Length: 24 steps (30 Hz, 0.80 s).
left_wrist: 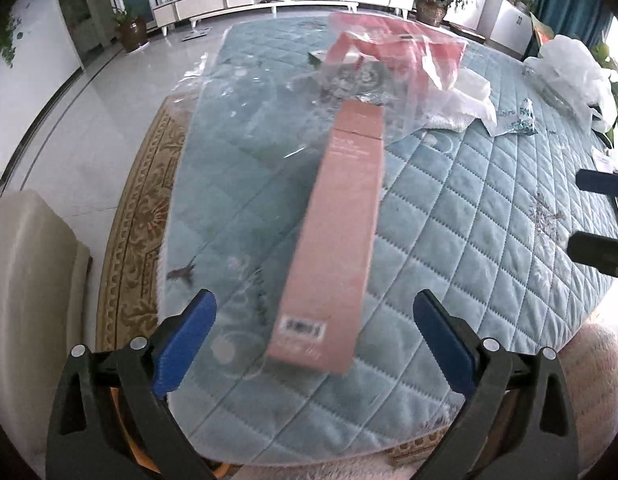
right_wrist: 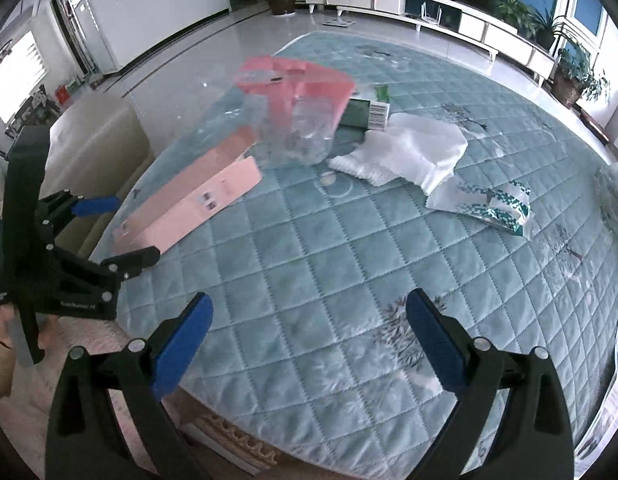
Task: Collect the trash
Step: 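Move both tools back over the mattress toward the pink box, then grasp the pink box with the left tool while the right tool grasps the white tissue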
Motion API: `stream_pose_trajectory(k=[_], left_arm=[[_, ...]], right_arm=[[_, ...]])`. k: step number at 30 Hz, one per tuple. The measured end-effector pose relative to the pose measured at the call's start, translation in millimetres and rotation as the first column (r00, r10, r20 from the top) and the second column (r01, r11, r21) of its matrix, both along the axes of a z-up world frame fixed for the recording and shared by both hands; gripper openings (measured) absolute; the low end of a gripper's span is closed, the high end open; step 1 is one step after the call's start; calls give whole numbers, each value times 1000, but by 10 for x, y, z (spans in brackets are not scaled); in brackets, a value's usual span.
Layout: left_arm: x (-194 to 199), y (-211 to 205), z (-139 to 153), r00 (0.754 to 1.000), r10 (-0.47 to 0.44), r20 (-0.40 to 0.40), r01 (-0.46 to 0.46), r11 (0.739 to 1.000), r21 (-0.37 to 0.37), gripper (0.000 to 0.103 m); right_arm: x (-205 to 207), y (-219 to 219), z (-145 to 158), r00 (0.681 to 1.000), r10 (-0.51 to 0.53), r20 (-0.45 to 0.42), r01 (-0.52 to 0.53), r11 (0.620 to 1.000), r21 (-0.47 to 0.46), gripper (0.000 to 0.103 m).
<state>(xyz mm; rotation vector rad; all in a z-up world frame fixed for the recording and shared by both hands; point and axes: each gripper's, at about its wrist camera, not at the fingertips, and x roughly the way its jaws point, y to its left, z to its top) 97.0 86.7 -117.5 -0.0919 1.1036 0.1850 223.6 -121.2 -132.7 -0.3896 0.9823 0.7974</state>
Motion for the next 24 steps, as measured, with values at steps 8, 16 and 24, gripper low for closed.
stream_pose_trajectory(k=[8,16,24], left_arm=[[172,-37,-77,999,-10,-35,11,1000,10,82],[283,-38,-185,998,-17,-59,18,1000,14,64],[474,-53,-166,999,-19,-35,19,1000,5,40]], right_arm=[[693,161,-82,998,-55,36,56,998,-12,95],[1125,403,-295,996,-67,53,70,996,-62,95],[1338,518,-434,995,-78,55,81,995,-60,95]])
